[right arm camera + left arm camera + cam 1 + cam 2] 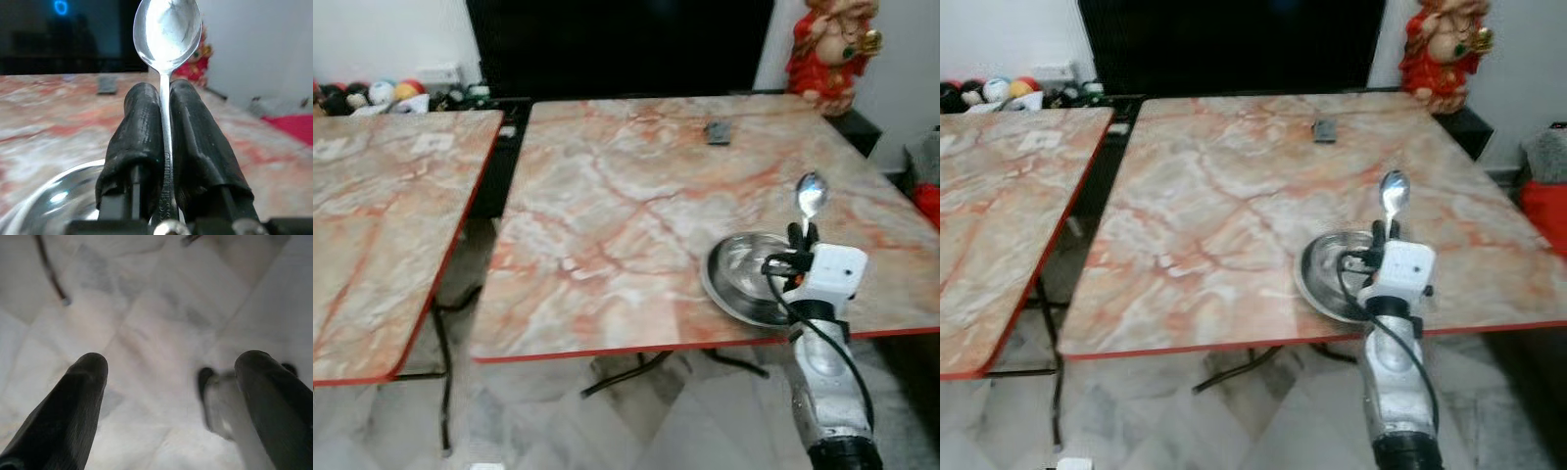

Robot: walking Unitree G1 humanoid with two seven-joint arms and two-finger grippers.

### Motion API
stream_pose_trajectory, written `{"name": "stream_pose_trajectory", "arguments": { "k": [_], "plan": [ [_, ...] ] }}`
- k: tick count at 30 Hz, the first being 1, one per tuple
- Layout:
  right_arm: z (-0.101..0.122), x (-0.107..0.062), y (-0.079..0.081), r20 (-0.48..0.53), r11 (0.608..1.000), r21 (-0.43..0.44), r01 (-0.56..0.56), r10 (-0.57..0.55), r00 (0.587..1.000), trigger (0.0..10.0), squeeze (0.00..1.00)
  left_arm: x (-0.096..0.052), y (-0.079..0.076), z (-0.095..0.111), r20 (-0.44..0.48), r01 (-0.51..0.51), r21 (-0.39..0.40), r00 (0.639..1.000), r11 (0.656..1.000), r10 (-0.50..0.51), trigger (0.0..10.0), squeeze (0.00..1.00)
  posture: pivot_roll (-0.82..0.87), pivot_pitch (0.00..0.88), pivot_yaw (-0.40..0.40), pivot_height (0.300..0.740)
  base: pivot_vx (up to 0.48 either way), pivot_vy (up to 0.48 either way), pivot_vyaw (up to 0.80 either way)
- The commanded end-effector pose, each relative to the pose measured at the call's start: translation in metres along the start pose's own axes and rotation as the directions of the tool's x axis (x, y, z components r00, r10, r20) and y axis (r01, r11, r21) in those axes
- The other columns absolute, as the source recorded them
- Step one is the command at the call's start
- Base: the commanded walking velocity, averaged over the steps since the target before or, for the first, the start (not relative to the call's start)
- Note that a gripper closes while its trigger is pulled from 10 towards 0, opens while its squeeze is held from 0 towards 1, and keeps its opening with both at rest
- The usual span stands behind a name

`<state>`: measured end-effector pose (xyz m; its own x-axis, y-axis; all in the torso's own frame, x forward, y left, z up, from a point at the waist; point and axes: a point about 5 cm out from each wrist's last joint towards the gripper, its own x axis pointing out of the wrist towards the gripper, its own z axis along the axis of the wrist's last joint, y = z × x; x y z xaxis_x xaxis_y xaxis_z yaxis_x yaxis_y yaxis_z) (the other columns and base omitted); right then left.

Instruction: Setting the table

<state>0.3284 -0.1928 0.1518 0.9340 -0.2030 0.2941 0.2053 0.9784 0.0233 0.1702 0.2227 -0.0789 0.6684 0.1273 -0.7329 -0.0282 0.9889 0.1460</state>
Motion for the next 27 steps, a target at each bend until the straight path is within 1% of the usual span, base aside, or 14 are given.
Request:
{"name": "stream_pose_trajectory", "arguments": {
  "k": [1, 5, 8, 14, 22, 27],
  "plan": [
    [0.0055, 0.0013, 0.0086, 0.024, 1.000, 0.014, -0.020, 0.020, 1.000, 10.0, 0.00, -0.0025, 0.0027, -0.0085, -0.034, -0.002, 0.006, 0.999, 1.000, 0.002, 10.0, 0.00, 0.01, 0.082, -0.009, 0.740, 0.000, -0.416, 0.00],
    [0.0052, 0.0014, 0.0080, 0.021, 1.000, 0.012, -0.018, 0.018, 1.000, 10.0, 0.00, -0.0023, 0.0027, -0.0078, -0.031, -0.002, 0.004, 1.000, 1.000, 0.002, 10.0, 0.00, 0.01, 0.082, -0.009, 0.740, 0.000, -0.402, 0.00],
    [0.0048, 0.0017, 0.0080, 0.018, 1.000, 0.013, -0.019, 0.019, 1.000, 10.0, 0.00, -0.0023, 0.0010, -0.0093, -0.046, -0.001, -0.015, 0.999, 1.000, 0.000, 10.0, 0.00, 0.01, 0.084, -0.010, 0.740, 0.000, 0.000, 0.00],
    [0.0047, 0.0024, 0.0091, 0.014, 0.999, 0.020, -0.025, 0.025, 1.000, 10.0, 0.00, -0.0027, -0.0009, -0.0099, -0.038, 0.004, -0.028, 0.999, 1.000, -0.005, 10.0, 0.00, 0.01, 0.084, -0.009, 0.740, 0.000, 0.000, 0.00],
    [0.0033, 0.0015, 0.0120, 0.005, 0.999, 0.023, -0.043, 0.043, 0.999, 10.0, 0.00, -0.0034, 0.0005, -0.0126, -0.054, 0.008, -0.036, 0.998, 0.999, -0.010, 10.0, 0.00, 0.01, 0.084, -0.010, 0.740, 0.000, 0.000, 0.00],
    [0.0032, 0.0016, 0.0133, 0.004, 0.998, 0.023, -0.051, 0.051, 0.999, 10.0, 0.00, -0.0034, 0.0018, -0.0127, -0.057, 0.009, -0.037, 0.998, 0.999, -0.011, 10.0, 0.00, 0.01, 0.085, -0.010, 0.740, 0.267, 0.000, 0.00]
  ]
}}
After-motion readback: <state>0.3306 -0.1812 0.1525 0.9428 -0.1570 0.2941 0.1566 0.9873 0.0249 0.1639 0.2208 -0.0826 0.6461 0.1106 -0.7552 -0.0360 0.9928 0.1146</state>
